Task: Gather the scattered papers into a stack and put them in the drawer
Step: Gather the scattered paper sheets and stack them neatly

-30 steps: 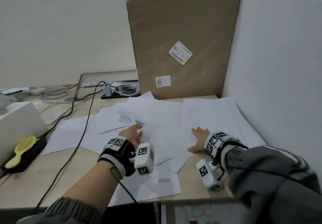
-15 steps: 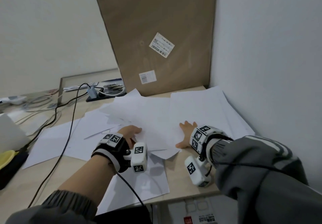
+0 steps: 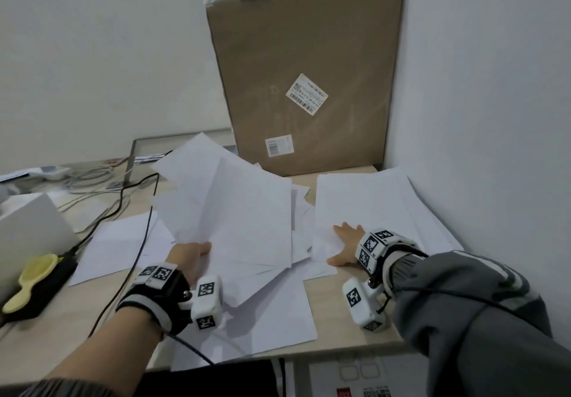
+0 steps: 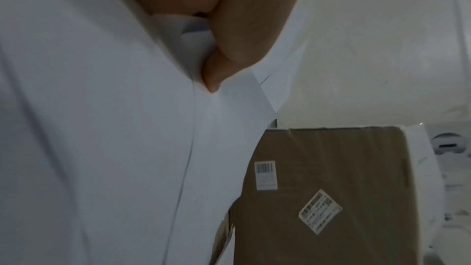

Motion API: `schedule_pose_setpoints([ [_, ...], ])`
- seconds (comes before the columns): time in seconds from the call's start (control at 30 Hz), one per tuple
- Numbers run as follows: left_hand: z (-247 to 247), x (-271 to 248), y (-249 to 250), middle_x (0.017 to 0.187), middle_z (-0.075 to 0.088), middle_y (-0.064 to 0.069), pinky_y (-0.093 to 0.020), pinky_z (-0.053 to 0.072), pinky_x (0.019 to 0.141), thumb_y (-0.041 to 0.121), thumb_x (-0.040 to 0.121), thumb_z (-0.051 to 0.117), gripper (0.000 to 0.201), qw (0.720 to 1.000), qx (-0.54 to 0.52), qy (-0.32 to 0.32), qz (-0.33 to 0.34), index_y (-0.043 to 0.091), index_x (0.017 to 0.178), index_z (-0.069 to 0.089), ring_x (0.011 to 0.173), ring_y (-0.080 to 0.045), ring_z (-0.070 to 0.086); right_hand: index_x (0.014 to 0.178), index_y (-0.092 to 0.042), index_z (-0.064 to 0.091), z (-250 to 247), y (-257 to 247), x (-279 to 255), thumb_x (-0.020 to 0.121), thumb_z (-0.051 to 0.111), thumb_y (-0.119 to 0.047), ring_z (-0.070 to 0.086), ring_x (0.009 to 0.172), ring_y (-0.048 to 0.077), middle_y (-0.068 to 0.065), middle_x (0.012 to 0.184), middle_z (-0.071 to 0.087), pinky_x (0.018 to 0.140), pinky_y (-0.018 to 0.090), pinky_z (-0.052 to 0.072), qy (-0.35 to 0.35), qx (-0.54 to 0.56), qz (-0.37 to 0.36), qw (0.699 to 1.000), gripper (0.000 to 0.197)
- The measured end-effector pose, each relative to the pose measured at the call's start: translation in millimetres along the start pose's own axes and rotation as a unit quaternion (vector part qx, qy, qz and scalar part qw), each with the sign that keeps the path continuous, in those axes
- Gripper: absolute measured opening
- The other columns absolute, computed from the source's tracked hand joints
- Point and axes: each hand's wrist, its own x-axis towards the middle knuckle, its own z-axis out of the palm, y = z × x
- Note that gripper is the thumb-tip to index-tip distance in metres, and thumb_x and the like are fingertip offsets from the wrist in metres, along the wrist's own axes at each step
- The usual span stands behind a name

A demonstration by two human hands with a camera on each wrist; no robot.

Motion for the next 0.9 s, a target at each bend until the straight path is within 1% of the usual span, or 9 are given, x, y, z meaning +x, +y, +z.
schedule_pose_setpoints([
  [0.1,-25.7,-28.2,-3.3,0.106,0.063,-0.020,-0.049,0.048,0.092,0.001,0.090,0.060,0.020,0.997,-0.044,-0.055,-0.019,-0.002,0.109,0.058,0.096,-0.035,0.060,0.150,-0.015,0.011,-5.7,-3.7,-10.3,0.083,0.058,-0.055,0.018,0.142,0.034,0.006,0.156,0.018,0.115,0.042,0.024,0.008,0.000,-0.006,1.000,0.091],
  [0.23,-44.8,-32.5,-28.7,0.113,0.064,-0.029,-0.061,0.047,0.092,0.001,0.084,0.067,0.034,0.992,-0.036,-0.120,-0.017,-0.007,0.116,0.058,0.102,-0.045,0.062,0.146,-0.008,0.031,-13.4,-3.5,-25.9,0.092,0.051,-0.045,0.027,0.142,0.026,0.009,0.154,0.028,0.114,0.031,0.021,0.023,0.139,-0.003,0.990,0.068],
  [0.33,-46.0,-31.8,-37.2,0.116,0.063,-0.030,-0.064,0.043,0.098,0.004,0.078,0.073,0.042,0.992,-0.029,-0.119,0.006,-0.008,0.117,0.059,0.108,-0.047,0.061,0.117,0.009,0.059,-21.8,-4.2,-30.4,0.095,0.051,-0.036,0.051,0.121,0.033,0.022,0.130,0.056,0.103,0.035,0.035,0.121,0.260,0.021,0.958,0.051],
  [0.43,-44.1,-34.7,-35.8,0.115,0.064,-0.028,-0.061,0.045,0.097,0.002,0.083,0.070,0.039,0.992,-0.038,-0.121,0.021,-0.007,0.119,0.058,0.107,-0.044,0.062,0.098,0.019,0.059,-24.8,-16.4,-29.9,0.093,0.053,-0.036,0.059,0.102,0.042,0.035,0.109,0.060,0.087,0.037,0.044,0.162,0.308,0.005,0.938,0.056],
  [0.5,-43.5,-34.3,-35.6,0.116,0.064,-0.028,-0.059,0.045,0.098,0.001,0.084,0.068,0.039,0.990,-0.048,-0.127,0.021,-0.008,0.120,0.057,0.108,-0.044,0.061,0.078,0.005,0.057,-22.4,-32.0,-31.7,0.088,0.059,-0.041,0.059,0.078,0.033,0.028,0.085,0.057,0.069,0.029,0.040,0.105,0.347,0.015,0.932,0.047],
  [0.6,-46.9,-40.0,-34.1,0.115,0.063,-0.030,-0.059,0.045,0.098,0.001,0.084,0.068,0.036,0.990,-0.059,-0.128,0.022,-0.008,0.118,0.058,0.108,-0.046,0.061,0.079,-0.007,0.059,-11.6,-55.2,-30.4,0.085,0.064,-0.043,0.057,0.074,0.024,0.014,0.082,0.063,0.057,0.026,0.039,0.010,0.372,0.057,0.926,0.037],
  [0.73,-53.1,-37.8,-37.9,0.114,0.063,-0.032,-0.069,0.043,0.091,0.004,0.082,0.070,0.039,0.982,-0.106,-0.154,0.012,-0.007,0.118,0.059,0.105,-0.052,0.060,0.071,-0.007,0.062,3.1,-75.2,-22.0,0.082,0.070,-0.035,0.057,0.066,0.024,0.013,0.078,0.065,0.060,0.029,0.042,0.030,0.377,0.051,0.924,0.032],
  [0.8,-55.4,-39.7,-38.5,0.115,0.064,-0.032,-0.068,0.044,0.092,0.003,0.079,0.073,0.043,0.978,-0.126,-0.164,0.016,-0.008,0.118,0.059,0.105,-0.051,0.061,0.070,-0.007,0.063,6.5,-82.0,-20.3,0.081,0.071,-0.030,0.053,0.056,0.022,0.011,0.069,0.063,0.053,0.027,0.040,0.031,0.401,0.035,0.915,0.027],
  [0.9,-55.3,-35.5,-40.9,0.116,0.062,-0.034,-0.066,0.044,0.093,0.003,0.080,0.072,0.039,0.976,-0.137,-0.171,0.016,-0.007,0.116,0.061,0.106,-0.054,0.059,0.054,-0.011,0.048,6.0,-88.8,-20.2,0.083,0.069,-0.018,0.045,0.049,0.019,0.006,0.055,0.050,0.049,0.024,0.034,0.060,0.373,0.013,0.926,0.036],
])
